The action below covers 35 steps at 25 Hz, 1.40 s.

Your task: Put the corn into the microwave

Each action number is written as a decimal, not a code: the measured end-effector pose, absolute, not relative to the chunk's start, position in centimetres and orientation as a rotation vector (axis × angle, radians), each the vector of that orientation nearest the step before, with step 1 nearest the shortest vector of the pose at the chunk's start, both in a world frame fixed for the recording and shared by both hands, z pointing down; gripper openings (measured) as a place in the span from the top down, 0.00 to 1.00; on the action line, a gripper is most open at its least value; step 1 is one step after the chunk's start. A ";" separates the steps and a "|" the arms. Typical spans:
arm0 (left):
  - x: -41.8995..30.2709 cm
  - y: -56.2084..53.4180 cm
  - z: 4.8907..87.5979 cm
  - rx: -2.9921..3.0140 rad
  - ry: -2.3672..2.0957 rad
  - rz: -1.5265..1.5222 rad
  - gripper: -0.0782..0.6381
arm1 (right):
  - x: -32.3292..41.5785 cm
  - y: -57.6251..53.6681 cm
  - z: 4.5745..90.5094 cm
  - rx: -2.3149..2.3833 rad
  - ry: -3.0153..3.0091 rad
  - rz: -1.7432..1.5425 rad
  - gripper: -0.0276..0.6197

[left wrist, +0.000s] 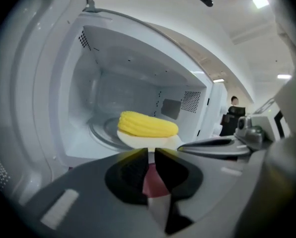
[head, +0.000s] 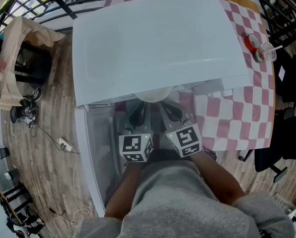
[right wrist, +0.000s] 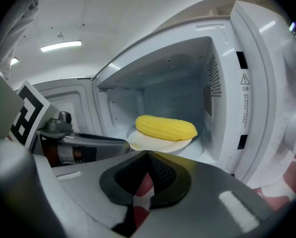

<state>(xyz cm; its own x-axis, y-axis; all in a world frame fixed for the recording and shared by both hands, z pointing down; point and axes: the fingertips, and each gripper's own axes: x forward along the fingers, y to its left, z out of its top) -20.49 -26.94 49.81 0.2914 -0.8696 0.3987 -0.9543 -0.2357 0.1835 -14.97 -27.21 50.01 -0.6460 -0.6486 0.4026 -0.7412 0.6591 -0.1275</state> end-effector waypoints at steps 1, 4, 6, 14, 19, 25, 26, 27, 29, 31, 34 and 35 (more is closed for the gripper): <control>-20.4 -27.3 49.8 2.178 -1.639 0.300 0.82 | -15.2 -27.8 50.0 1.111 -2.559 0.400 0.96; -20.2 -28.6 49.7 2.174 -1.651 0.297 0.83 | -15.6 -29.4 50.4 1.106 -2.549 0.392 0.96; -20.1 -29.5 49.7 2.163 -1.653 0.293 0.83 | -15.7 -30.3 50.7 1.103 -2.540 0.400 0.96; -20.0 -31.1 49.9 2.154 -1.652 0.316 0.83 | -16.2 -31.4 50.4 1.085 -2.555 0.447 0.96; -20.0 -30.1 49.3 2.167 -1.669 0.306 0.83 | -15.8 -30.6 49.6 1.059 -2.565 0.447 0.96; -18.7 -28.2 46.3 2.256 -1.679 0.255 0.87 | -13.9 -28.4 45.4 1.005 -2.656 0.328 0.96; -18.4 -28.0 45.8 2.266 -1.675 0.236 0.87 | -13.2 -28.0 44.7 1.002 -2.674 0.317 0.96; -18.2 -27.7 45.3 2.277 -1.668 0.216 0.87 | -12.5 -27.5 43.9 0.997 -2.693 0.305 0.96; -17.9 -27.4 44.3 2.300 -1.658 0.177 0.88 | -11.2 -26.5 42.3 0.988 -2.731 0.278 0.96; -17.5 -27.0 43.6 2.320 -1.650 0.152 0.88 | -10.0 -25.4 41.0 0.986 -2.759 0.252 0.96; -16.5 -26.1 43.1 2.348 -1.621 0.137 0.87 | -7.7 -23.7 40.5 1.009 -2.761 0.209 0.96; -16.1 -25.7 43.0 2.357 -1.611 0.136 0.88 | -6.9 -23.2 40.6 1.023 -2.750 0.202 0.96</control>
<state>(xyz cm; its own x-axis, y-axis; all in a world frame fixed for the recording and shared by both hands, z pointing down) -16.14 -25.69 43.04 0.3728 -0.8978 0.2344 -0.9244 -0.3375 0.1774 -6.94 -23.20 40.59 -0.7403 -0.6303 0.2337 -0.6577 0.7511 -0.0577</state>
